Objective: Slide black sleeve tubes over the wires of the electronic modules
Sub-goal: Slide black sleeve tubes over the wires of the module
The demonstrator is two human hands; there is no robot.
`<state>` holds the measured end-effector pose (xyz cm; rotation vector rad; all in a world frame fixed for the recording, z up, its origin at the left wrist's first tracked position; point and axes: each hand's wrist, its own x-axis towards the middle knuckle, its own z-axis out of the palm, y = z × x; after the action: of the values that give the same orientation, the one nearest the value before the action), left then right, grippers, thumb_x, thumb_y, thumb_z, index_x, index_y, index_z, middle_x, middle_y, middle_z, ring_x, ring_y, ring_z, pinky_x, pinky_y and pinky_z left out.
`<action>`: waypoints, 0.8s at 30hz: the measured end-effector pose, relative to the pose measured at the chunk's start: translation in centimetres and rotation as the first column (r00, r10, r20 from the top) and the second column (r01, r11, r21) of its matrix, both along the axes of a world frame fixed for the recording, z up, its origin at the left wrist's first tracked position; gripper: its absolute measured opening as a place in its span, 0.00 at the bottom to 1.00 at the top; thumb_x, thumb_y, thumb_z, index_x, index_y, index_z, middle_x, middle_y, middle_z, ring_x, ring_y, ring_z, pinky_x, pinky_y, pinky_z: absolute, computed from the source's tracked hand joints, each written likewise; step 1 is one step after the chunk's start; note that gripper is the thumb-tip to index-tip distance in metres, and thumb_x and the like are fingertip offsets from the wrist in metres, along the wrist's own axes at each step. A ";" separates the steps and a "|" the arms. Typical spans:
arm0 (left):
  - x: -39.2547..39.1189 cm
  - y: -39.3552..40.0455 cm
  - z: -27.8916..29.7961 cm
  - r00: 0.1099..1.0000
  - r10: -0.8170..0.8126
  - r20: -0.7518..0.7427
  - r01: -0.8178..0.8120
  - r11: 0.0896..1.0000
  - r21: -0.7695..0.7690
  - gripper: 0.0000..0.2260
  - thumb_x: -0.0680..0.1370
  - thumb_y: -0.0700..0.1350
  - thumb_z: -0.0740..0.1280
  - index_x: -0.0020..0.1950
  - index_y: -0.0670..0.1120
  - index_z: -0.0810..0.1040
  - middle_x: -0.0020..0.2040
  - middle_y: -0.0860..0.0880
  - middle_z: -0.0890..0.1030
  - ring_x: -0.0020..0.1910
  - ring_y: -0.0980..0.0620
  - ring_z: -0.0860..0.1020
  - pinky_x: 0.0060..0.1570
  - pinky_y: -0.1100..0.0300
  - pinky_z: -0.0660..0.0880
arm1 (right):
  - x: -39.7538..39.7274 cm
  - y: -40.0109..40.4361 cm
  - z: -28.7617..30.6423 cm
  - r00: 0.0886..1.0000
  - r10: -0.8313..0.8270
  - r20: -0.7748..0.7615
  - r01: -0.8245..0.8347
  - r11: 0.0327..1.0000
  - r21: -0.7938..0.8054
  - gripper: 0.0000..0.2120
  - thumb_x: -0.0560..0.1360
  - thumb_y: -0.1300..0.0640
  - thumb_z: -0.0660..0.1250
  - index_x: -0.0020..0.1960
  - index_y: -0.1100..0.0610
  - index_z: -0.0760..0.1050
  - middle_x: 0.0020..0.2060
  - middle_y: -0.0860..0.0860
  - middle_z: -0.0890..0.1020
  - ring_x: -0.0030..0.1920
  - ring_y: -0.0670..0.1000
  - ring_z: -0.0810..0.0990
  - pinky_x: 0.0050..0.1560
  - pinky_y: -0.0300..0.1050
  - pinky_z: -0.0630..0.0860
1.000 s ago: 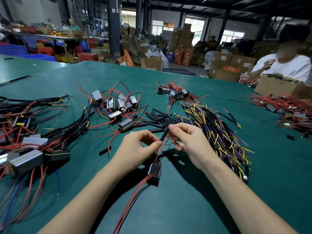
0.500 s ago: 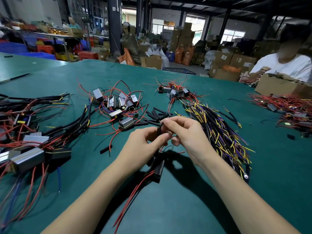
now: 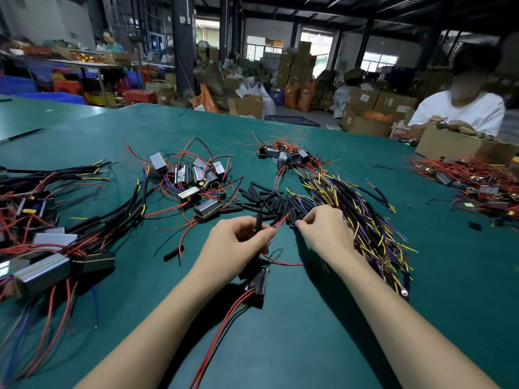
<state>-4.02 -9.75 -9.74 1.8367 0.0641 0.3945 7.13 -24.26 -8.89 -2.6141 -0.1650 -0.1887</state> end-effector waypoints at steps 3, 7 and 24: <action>0.0 0.1 0.0 1.000 0.001 0.000 -0.001 1.000 -0.013 0.05 0.75 0.47 0.70 0.40 0.48 0.82 0.31 0.52 0.82 0.31 0.59 0.77 0.39 0.64 0.73 | 0.4 1.2 0.3 1.000 -0.025 -0.002 0.025 0.997 -0.077 0.07 0.74 0.53 0.67 0.48 0.56 0.79 0.47 0.55 0.81 0.47 0.59 0.78 0.43 0.43 0.67; 0.2 0.1 -0.1 0.999 0.027 -0.016 -0.028 1.000 -0.010 0.05 0.74 0.47 0.70 0.39 0.49 0.81 0.37 0.52 0.82 0.34 0.57 0.77 0.42 0.60 0.74 | 1.3 2.5 0.5 0.998 -0.043 -0.042 0.038 0.991 -0.129 0.11 0.74 0.49 0.66 0.44 0.57 0.78 0.41 0.54 0.78 0.41 0.57 0.76 0.41 0.44 0.68; 0.4 -0.4 0.1 0.994 0.069 0.087 -0.045 0.966 -0.253 0.05 0.77 0.41 0.68 0.44 0.49 0.82 0.29 0.51 0.80 0.28 0.59 0.75 0.33 0.68 0.73 | -2.4 0.2 1.2 0.850 0.477 -0.225 0.134 0.218 0.967 0.05 0.76 0.58 0.67 0.44 0.60 0.77 0.30 0.49 0.81 0.25 0.43 0.73 0.21 0.32 0.65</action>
<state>-3.58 -10.18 -9.60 1.5665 0.0976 0.4916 4.78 -24.01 -7.71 -1.2117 -0.1083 0.3850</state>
